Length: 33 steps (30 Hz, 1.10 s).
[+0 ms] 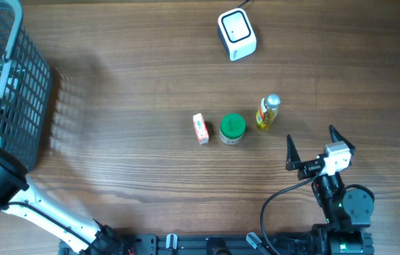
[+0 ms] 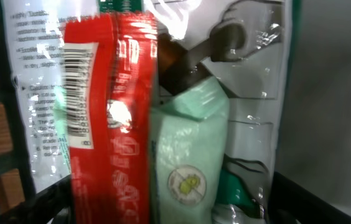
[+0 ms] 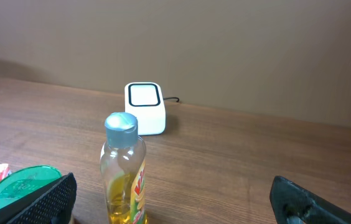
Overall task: Scan the item barcode
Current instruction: 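Grasp the green 3M glove packets in the basket with the left gripper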
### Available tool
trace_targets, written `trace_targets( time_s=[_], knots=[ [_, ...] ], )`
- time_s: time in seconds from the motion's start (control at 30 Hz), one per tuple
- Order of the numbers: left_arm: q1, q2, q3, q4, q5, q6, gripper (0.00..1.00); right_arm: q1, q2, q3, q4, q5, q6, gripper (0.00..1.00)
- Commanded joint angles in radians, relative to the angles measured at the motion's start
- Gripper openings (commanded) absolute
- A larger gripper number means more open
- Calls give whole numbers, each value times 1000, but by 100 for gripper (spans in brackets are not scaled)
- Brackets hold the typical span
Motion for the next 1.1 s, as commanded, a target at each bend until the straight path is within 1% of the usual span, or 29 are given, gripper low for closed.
trace_targets(
  time_s=[0.0, 0.03, 0.17, 0.23, 0.27, 0.3, 0.33, 0.37, 0.43, 0.47, 0.67, 0.77, 0.83, 0.93, 1.0, 1.07],
  knots=[
    [12, 69, -16, -5, -34, -10, 61, -7, -5, -1, 4, 8, -1, 100],
    [12, 69, -16, -4, -34, -25, 55, -7, -5, -1, 4, 8, -1, 100],
    [11, 69, -16, 9, 1, -66, 40, -7, -5, -1, 4, 8, -1, 100],
    [10, 69, -15, 17, 15, -95, 29, -7, -5, -1, 4, 8, -1, 100],
    [7, 67, -15, 23, 15, -115, 25, -7, -5, -1, 4, 8, -1, 100],
    [4, 64, -15, 31, 18, -121, 23, -7, -5, -1, 4, 8, -1, 100],
    [-1, 56, -15, 53, 18, -160, 24, -7, -5, -1, 4, 8, -1, 100],
    [-5, 46, -15, 74, 18, -194, 24, -7, -5, -1, 4, 8, -1, 100],
    [-21, 4, -15, 121, 19, -269, 16, -7, -5, -1, 4, 8, -1, 100],
    [-28, -14, -15, 133, 19, -280, 15, -7, -5, -1, 4, 8, -1, 100],
    [-75, -195, -15, 193, 18, -343, 15, -7, -5, -1, 4, 8, -1, 100],
    [-104, -330, -15, 225, 18, -403, 18, -7, -5, -1, 4, 8, -1, 100],
    [-131, -411, -15, 243, 15, -403, 19, -7, -5, -1, 4, 8, -1, 100],
    [-190, -547, -15, 284, -28, -404, 21, -7, -5, -1, 4, 8, -1, 100],
    [-229, -624, -15, 307, -39, -455, 22, -7, -5, 0, 4, 8, -1, 100],
    [-275, -704, -15, 313, -38, -569, 23, -7, -5, -1, 4, 8, -1, 100]
  ],
)
